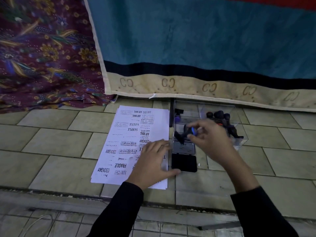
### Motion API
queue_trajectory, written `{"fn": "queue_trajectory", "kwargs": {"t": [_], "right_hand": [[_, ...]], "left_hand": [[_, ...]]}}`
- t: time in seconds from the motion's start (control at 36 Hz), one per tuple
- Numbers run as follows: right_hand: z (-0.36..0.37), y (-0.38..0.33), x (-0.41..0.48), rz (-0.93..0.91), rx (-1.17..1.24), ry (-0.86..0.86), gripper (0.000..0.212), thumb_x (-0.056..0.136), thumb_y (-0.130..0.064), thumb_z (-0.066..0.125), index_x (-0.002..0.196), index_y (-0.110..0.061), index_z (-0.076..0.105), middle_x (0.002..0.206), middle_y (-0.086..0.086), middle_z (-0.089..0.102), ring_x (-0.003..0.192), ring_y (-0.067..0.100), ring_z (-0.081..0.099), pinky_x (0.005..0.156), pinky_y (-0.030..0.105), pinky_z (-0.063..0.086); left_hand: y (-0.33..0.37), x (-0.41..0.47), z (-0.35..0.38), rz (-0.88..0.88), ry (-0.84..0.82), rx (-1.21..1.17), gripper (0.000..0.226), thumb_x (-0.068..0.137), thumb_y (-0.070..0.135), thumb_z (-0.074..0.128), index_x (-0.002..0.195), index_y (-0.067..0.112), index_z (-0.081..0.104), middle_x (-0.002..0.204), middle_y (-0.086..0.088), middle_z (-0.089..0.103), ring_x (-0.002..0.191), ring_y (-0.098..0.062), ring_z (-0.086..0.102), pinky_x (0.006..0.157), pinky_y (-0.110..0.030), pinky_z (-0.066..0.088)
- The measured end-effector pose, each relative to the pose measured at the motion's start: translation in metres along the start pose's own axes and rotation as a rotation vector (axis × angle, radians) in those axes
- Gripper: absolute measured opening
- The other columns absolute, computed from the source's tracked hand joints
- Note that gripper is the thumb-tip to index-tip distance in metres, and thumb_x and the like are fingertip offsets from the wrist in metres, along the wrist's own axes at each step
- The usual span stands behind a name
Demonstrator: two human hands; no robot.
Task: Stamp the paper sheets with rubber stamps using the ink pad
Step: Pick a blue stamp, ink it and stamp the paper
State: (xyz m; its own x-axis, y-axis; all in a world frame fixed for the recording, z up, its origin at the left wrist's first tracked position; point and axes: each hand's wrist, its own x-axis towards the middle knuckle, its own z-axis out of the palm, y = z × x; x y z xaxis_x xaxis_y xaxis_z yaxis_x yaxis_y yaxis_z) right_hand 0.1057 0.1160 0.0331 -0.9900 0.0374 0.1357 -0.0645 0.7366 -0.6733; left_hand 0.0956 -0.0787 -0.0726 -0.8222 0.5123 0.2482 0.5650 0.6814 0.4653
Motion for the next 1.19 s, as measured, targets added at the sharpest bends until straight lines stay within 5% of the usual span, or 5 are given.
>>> {"fn": "queue_trajectory", "kwargs": {"t": [0.22, 0.36, 0.83, 1.0, 1.19], "right_hand": [[0.024, 0.011, -0.035, -0.130, -0.165, -0.027, 0.024, 0.077, -0.007, 0.072, 0.095, -0.017, 0.060, 0.087, -0.006, 0.055, 0.067, 0.003, 0.052, 0.059, 0.003, 0.038], [0.033, 0.016, -0.042, -0.173, -0.180, -0.033, 0.022, 0.075, -0.004, 0.072, 0.091, -0.014, 0.062, 0.090, 0.001, 0.059, 0.072, 0.012, 0.056, 0.068, 0.024, 0.050], [0.049, 0.018, -0.051, -0.213, -0.112, 0.018, 0.024, 0.078, -0.003, 0.070, 0.099, -0.014, 0.067, 0.095, 0.000, 0.063, 0.076, 0.007, 0.058, 0.074, 0.011, 0.042], [0.041, 0.007, -0.031, -0.222, 0.043, 0.092, 0.020, 0.080, -0.006, 0.070, 0.099, -0.013, 0.067, 0.099, -0.003, 0.063, 0.080, 0.008, 0.065, 0.079, 0.020, 0.052], [0.066, -0.014, -0.005, -0.268, 0.068, 0.023, 0.021, 0.081, -0.005, 0.068, 0.102, -0.010, 0.067, 0.099, 0.007, 0.063, 0.076, 0.012, 0.065, 0.077, 0.027, 0.055]], "left_hand": [[-0.001, 0.001, 0.006, -0.005, 0.034, -0.020, 0.071, 0.067, 0.073, 0.056, 0.123, 0.030, 0.053, 0.137, 0.013, 0.043, 0.132, -0.004, 0.025, 0.111, -0.033, 0.020], [-0.003, 0.000, 0.009, -0.007, 0.031, -0.009, 0.073, 0.068, 0.075, 0.054, 0.125, 0.029, 0.052, 0.136, 0.013, 0.043, 0.134, -0.004, 0.025, 0.112, -0.034, 0.020], [-0.001, -0.002, 0.003, -0.042, 0.001, -0.134, 0.078, 0.067, 0.080, 0.052, 0.129, 0.031, 0.049, 0.133, 0.024, 0.040, 0.129, 0.006, 0.027, 0.113, -0.029, 0.017], [-0.014, -0.009, -0.024, -0.264, 0.329, -0.463, 0.031, 0.094, 0.046, 0.047, 0.119, 0.031, 0.056, 0.128, 0.020, 0.051, 0.126, 0.000, 0.041, 0.105, -0.026, 0.033], [-0.057, -0.009, -0.025, -0.296, 0.286, -0.019, 0.026, 0.095, 0.018, 0.045, 0.117, 0.021, 0.059, 0.131, 0.004, 0.054, 0.127, -0.019, 0.043, 0.105, -0.047, 0.036]]}}
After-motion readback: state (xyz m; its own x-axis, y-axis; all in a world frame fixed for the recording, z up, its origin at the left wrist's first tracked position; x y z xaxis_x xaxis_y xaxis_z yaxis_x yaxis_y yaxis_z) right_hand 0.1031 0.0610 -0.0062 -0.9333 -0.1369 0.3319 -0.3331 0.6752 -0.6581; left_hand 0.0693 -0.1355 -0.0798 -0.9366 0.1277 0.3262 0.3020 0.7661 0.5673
